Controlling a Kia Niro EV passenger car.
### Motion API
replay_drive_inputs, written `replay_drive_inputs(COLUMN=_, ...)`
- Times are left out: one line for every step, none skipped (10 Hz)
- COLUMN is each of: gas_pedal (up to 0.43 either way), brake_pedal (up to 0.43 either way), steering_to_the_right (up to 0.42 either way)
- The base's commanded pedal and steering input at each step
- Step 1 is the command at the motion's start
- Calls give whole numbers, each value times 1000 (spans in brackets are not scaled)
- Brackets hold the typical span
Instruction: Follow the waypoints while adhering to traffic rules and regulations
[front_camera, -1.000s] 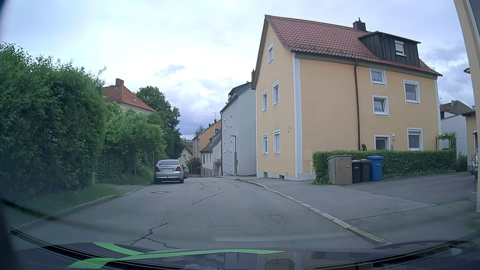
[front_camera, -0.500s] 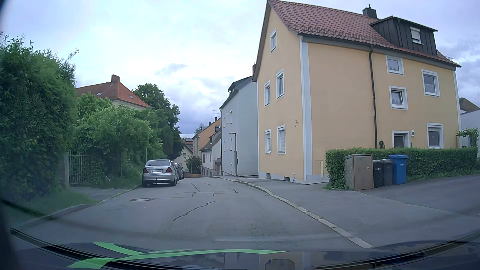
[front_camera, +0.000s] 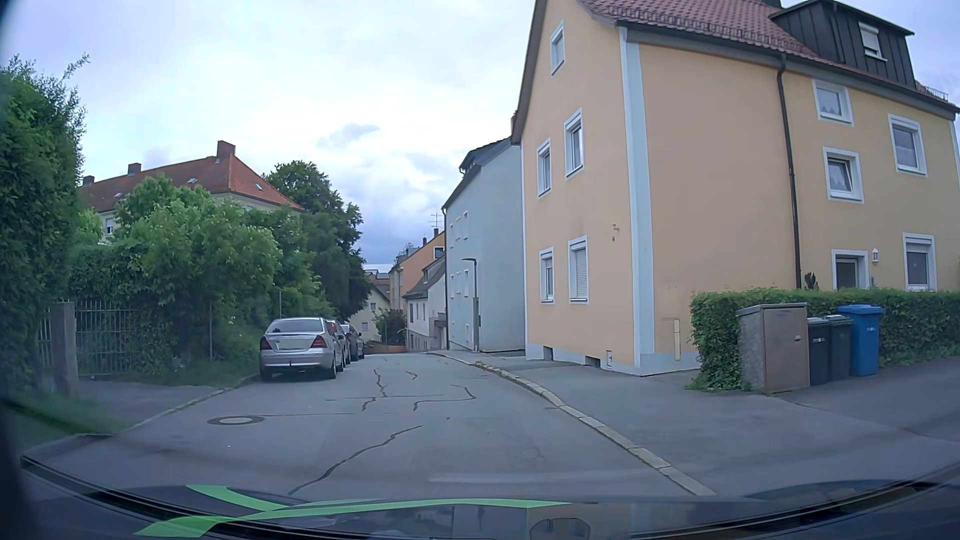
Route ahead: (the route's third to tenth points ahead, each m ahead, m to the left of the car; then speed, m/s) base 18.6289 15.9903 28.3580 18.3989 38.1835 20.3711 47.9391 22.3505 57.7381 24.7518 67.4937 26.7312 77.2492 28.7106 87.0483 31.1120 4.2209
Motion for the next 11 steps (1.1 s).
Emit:
replay_drive_inputs(gas_pedal=0, brake_pedal=0, steering_to_the_right=-75)
replay_drive_inputs(gas_pedal=0, brake_pedal=0, steering_to_the_right=-83)
replay_drive_inputs(gas_pedal=0, brake_pedal=0, steering_to_the_right=-89)
replay_drive_inputs(gas_pedal=0, brake_pedal=0, steering_to_the_right=-89)
replay_drive_inputs(gas_pedal=0, brake_pedal=0, steering_to_the_right=-89)
replay_drive_inputs(gas_pedal=0, brake_pedal=0, steering_to_the_right=-88)
replay_drive_inputs(gas_pedal=0, brake_pedal=0, steering_to_the_right=-86)
replay_drive_inputs(gas_pedal=0, brake_pedal=0, steering_to_the_right=-82)
replay_drive_inputs(gas_pedal=0, brake_pedal=0, steering_to_the_right=-80)
replay_drive_inputs(gas_pedal=0, brake_pedal=0, steering_to_the_right=-80)
replay_drive_inputs(gas_pedal=0, brake_pedal=0, steering_to_the_right=-80)
